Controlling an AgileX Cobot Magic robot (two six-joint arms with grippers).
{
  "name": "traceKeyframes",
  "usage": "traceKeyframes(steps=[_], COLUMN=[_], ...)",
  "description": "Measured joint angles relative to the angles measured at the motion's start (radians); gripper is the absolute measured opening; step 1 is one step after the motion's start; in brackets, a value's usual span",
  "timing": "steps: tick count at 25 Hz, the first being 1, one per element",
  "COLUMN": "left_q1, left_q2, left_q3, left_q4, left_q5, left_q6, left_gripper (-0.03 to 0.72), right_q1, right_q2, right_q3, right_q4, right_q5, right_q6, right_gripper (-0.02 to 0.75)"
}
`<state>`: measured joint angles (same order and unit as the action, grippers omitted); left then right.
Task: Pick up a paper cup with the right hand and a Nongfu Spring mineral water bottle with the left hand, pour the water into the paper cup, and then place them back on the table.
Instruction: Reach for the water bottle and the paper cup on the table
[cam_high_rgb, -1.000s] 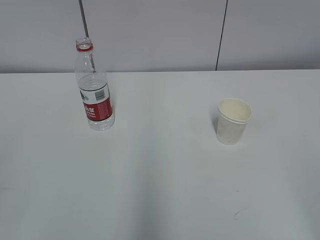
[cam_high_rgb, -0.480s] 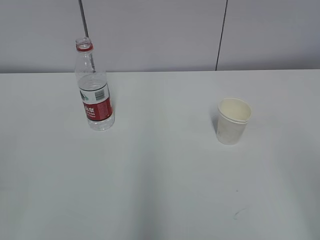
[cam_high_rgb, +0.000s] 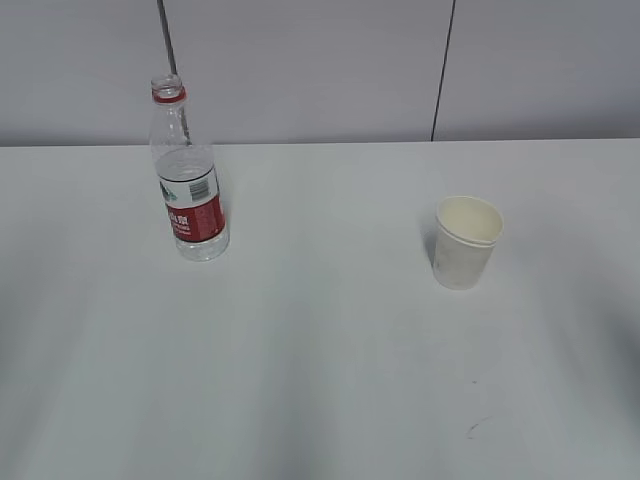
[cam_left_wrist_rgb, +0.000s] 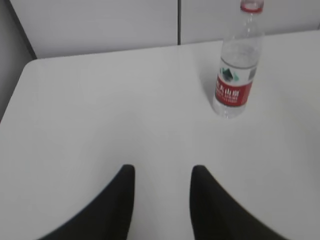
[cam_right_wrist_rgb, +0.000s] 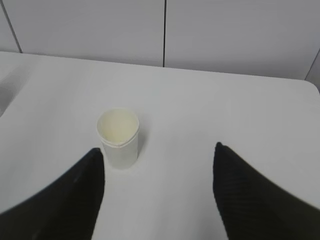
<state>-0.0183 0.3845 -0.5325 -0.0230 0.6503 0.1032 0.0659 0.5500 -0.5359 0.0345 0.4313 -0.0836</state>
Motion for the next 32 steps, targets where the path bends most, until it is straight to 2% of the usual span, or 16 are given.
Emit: traceKeyframes(steps=[5,10,15,19,24,26,32], left_q1=[0.0,-0.005,-0.07,-0.128,-0.139,-0.139,-0.139], left_q2=[0.177,0.308,0.409,0.494,0.584,0.597,0.602], left_q3=[0.005,0.1,0.219,0.241,0.242,0.242,0.244], left_q4=[-0.055,-0.061,-0.063,-0.064,-0.064,-0.065,-0.066], left_q5=[-0.292,-0.65,-0.937,-1.038,-1.181,-1.221,-1.244], left_q6=[0.05,0.06,0.055,0.054,0.053,0.053,0.053], left_gripper=[0.242,0.242,0.242,0.242,0.242,0.242,0.242], right_q1=[0.0,0.0,0.0,0.0,0.0,0.0,0.0], right_q2=[0.147,0.254,0.312,0.385,0.514,0.565,0.705], right_q3=[0.022,0.102,0.221,0.296,0.311,0.311,0.311], right_q4=[0.0,0.0,0.0,-0.089,-0.359,-0.422,-0.407], right_q5=[-0.232,-0.451,-0.728,-0.904,-0.992,-1.032,-1.126], right_q6=[-0.002,-0.002,0.0,0.051,0.238,0.282,0.275], right_gripper=[0.508,0.507,0.507,0.507,0.507,0.508,0.551])
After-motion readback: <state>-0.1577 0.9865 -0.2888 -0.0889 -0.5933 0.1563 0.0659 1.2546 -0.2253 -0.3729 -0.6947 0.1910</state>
